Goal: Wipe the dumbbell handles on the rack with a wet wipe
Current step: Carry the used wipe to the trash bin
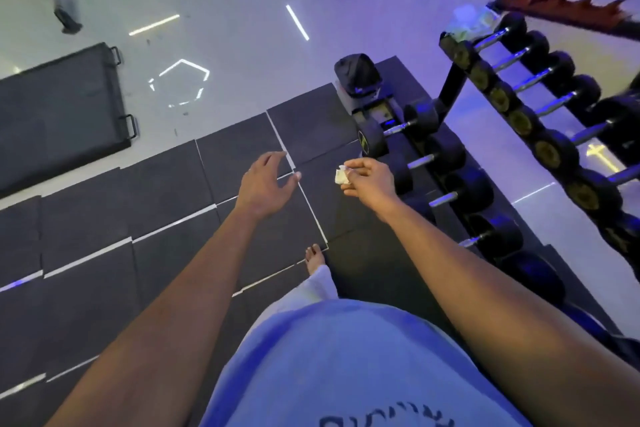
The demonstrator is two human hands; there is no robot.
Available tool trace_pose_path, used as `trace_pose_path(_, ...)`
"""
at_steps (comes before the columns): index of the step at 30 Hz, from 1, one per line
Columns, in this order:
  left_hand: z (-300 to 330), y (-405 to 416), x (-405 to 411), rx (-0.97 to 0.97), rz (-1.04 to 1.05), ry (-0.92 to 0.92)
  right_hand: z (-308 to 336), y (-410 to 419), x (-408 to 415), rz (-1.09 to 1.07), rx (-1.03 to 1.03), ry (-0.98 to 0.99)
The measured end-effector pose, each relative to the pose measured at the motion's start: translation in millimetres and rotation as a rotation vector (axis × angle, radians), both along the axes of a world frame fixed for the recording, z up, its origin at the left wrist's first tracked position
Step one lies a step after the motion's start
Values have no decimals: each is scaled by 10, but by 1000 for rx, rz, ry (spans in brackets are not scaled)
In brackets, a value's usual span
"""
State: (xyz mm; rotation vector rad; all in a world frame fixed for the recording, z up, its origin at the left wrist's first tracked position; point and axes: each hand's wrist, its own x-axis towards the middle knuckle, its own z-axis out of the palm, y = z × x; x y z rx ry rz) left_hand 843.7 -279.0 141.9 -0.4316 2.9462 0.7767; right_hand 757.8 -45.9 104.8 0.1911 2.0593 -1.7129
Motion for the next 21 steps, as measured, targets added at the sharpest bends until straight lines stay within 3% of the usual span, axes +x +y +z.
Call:
trace_pose_path(7,90,-607,-2013,9,-146,-41,237,-570,-1592,-235,-104,-109)
trace_pose_path(15,-80,-1031,-4419,-16,-305,-74,-62,-1024,-3595,-327,-113,-148)
trace_pose_path(21,-193,-1217,-6030,-22,-388,-159,-172,-1198,-5122,-394,12,-169)
